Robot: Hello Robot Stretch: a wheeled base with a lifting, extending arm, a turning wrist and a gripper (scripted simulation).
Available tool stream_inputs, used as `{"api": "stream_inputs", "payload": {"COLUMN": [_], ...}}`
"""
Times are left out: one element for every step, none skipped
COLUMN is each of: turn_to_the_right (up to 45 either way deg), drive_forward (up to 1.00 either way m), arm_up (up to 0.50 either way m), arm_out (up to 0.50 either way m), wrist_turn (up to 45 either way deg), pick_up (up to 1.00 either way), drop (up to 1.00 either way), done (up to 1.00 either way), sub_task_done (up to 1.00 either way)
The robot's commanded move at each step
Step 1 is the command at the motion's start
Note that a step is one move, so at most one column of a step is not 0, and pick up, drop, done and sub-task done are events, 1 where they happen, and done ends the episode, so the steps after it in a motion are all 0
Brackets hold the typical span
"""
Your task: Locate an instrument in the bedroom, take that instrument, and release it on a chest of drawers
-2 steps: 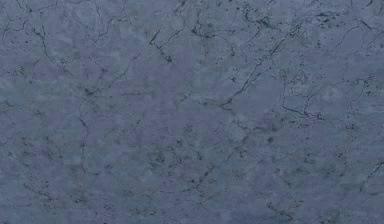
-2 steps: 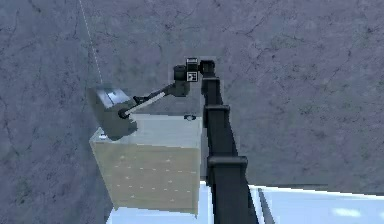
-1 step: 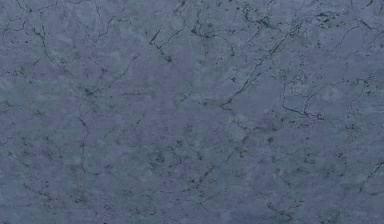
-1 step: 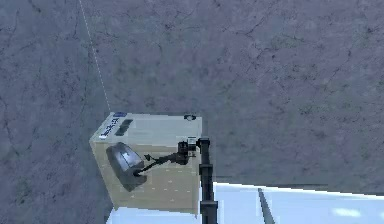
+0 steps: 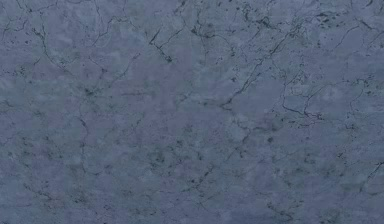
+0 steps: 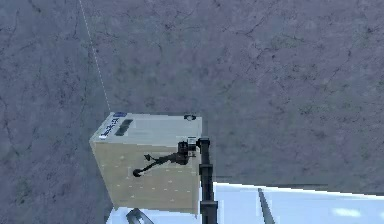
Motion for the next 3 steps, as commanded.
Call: {"api": "stream_inputs", "payload": {"turn_to_the_right": [0.0,0.0,0.0], "drive_forward": [0.00,0.00,0.00], "arm_up": [0.10,0.00,0.30], "arm_out": [0.00,-0.08,0.00], "wrist_turn": [0.0,0.0,0.0], "pick_up": [0.00,0.00,0.00], "drop": [0.00,0.00,0.00], "done": [0.00,0.00,0.00], "sub_task_done": [0.00,0.00,0.00]}}
